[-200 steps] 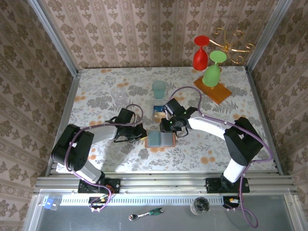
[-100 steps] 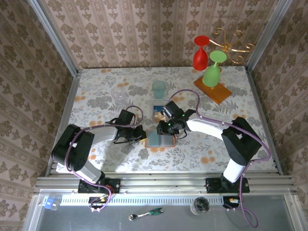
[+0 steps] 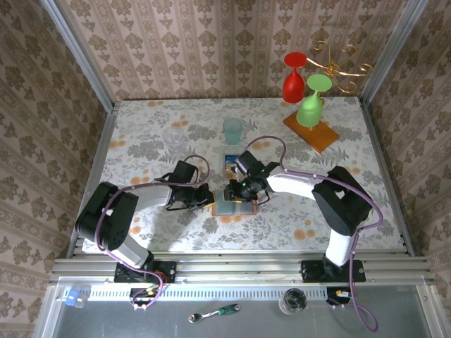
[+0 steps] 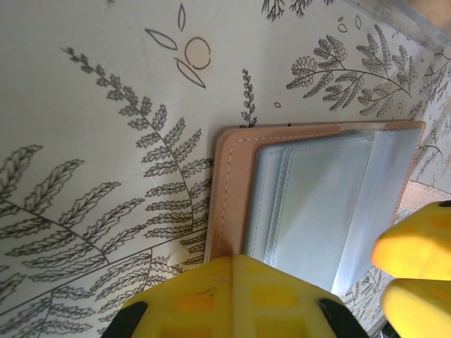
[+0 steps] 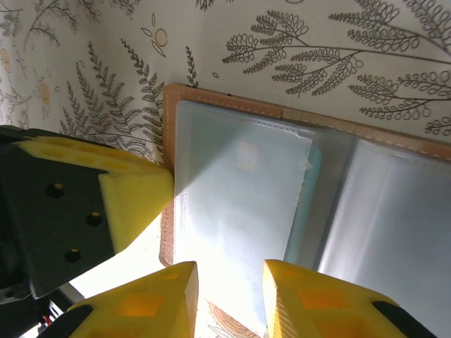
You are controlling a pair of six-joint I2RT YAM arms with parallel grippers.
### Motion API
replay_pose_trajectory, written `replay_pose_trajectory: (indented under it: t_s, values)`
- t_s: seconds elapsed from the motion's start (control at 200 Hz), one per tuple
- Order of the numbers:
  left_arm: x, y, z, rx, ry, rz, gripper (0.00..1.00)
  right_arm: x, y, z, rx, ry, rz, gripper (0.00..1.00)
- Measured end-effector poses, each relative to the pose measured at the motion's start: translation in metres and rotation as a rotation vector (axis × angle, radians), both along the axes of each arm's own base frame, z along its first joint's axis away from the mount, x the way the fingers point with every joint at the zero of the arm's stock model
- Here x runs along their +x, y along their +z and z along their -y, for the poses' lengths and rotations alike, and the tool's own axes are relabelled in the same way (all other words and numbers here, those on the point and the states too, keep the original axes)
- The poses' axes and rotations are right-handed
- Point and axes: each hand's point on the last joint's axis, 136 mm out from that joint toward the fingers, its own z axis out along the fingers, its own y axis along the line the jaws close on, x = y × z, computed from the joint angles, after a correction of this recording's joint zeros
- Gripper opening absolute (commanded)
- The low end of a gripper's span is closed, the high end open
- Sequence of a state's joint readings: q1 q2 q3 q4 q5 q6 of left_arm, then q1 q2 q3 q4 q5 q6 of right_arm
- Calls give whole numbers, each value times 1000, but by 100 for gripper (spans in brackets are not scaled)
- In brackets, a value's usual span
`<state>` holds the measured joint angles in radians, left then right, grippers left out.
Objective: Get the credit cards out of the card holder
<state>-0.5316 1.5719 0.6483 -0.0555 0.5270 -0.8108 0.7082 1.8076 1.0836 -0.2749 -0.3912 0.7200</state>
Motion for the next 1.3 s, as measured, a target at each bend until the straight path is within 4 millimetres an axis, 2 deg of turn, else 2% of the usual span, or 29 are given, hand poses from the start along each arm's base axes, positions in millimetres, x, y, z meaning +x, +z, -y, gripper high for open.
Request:
replay_pose_trajectory:
  t_s: [0.385,0.87,1.295]
  values:
    - [0,-1,0,1,0,-3,0,2,-4,-18,57,2,-41,32]
    - [0,-2,0,1,-1,-3,0,0,-16,-9,1,-20,-63,32]
    - [-1,-2,1,-4,-4,-6,0,2,-16,2,-21,-39,-48,32]
